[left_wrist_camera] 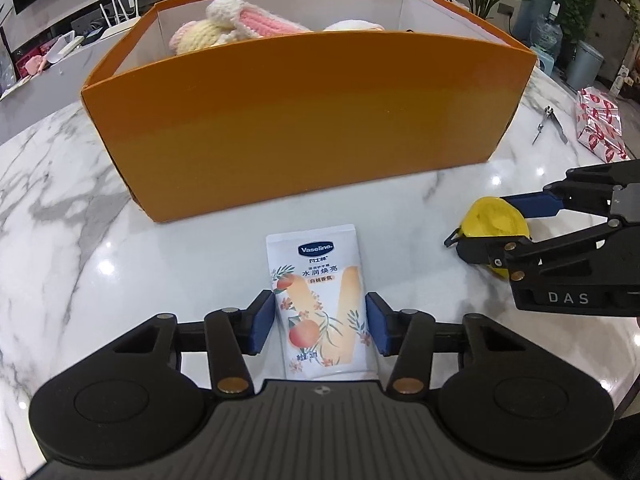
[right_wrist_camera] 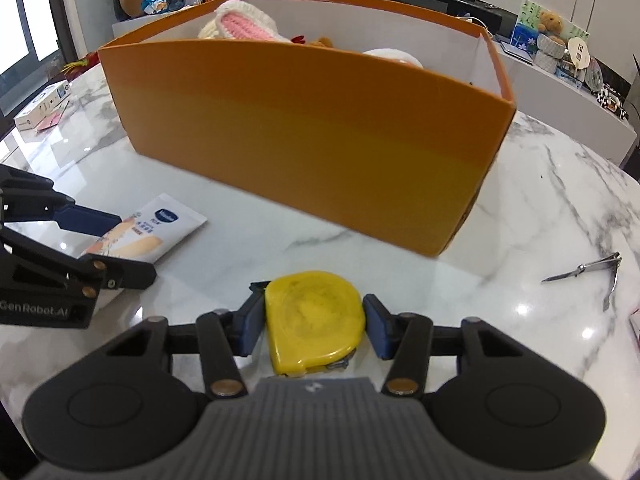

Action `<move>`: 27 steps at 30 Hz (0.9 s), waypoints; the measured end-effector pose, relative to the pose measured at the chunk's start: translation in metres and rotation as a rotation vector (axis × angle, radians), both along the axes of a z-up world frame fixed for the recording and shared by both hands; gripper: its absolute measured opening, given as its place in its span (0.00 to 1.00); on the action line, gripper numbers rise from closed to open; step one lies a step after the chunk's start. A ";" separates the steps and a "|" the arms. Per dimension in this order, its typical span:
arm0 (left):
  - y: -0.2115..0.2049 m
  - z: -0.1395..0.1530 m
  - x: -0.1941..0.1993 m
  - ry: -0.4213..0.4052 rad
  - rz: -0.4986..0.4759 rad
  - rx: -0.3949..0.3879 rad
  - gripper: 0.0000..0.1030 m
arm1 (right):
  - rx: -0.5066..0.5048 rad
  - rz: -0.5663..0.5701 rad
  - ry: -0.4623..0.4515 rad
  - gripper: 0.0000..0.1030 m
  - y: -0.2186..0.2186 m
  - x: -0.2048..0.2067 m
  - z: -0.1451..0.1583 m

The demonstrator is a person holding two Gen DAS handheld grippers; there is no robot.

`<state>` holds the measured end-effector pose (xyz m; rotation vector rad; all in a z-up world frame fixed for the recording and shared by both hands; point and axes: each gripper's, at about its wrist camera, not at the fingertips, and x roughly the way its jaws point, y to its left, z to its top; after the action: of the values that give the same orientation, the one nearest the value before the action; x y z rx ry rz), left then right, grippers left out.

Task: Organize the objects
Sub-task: 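Grasp the white Vaseline tube with the left tool while the right tool grasps the yellow tape measure, then lift and carry the lotion tube and tape measure over the orange box with both tools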

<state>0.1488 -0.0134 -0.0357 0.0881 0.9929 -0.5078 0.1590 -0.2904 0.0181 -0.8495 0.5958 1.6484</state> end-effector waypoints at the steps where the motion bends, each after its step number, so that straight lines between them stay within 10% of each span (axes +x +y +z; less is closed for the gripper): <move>1: 0.000 0.000 0.000 0.000 -0.001 -0.003 0.54 | -0.004 -0.003 0.012 0.53 0.001 0.002 0.001; 27: 0.002 0.030 -0.020 -0.091 -0.008 -0.009 0.54 | 0.030 0.011 0.012 0.53 -0.017 -0.002 0.024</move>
<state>0.1292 -0.0114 -0.0053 0.1065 0.9017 -0.5114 0.1574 -0.3073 0.0425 -0.8235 0.5745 1.6695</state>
